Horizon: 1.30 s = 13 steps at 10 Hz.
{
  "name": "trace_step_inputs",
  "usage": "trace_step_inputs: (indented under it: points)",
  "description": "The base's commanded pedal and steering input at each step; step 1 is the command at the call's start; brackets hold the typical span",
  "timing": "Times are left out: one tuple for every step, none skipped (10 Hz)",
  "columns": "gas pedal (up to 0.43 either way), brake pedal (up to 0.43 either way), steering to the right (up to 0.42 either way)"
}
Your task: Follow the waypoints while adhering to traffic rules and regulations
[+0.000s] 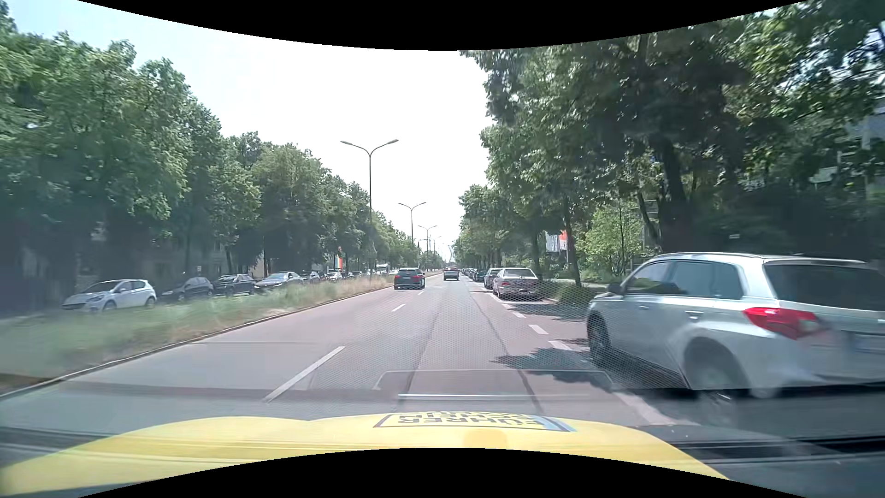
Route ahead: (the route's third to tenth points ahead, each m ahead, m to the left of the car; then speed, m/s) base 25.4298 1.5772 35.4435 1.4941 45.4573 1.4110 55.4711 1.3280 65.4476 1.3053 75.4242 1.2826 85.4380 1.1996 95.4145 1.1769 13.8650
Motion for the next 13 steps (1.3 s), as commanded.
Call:
trace_step_inputs:
  points:
    - [0.059,0.0,0.001]
    - [0.067,0.0,0.001]
    - [0.067,0.0,0.001]
    - [0.067,0.0,0.001]
    - [0.067,0.0,0.001]
    - [0.067,0.0,0.001]
    - [0.067,0.0,0.001]
    - [0.067,0.0,0.001]
    - [0.067,0.0,0.002]
    - [0.067,0.0,0.001]
    - [0.067,0.0,0.001]
    - [0.067,0.0,0.001]
    - [0.067,0.0,0.001]
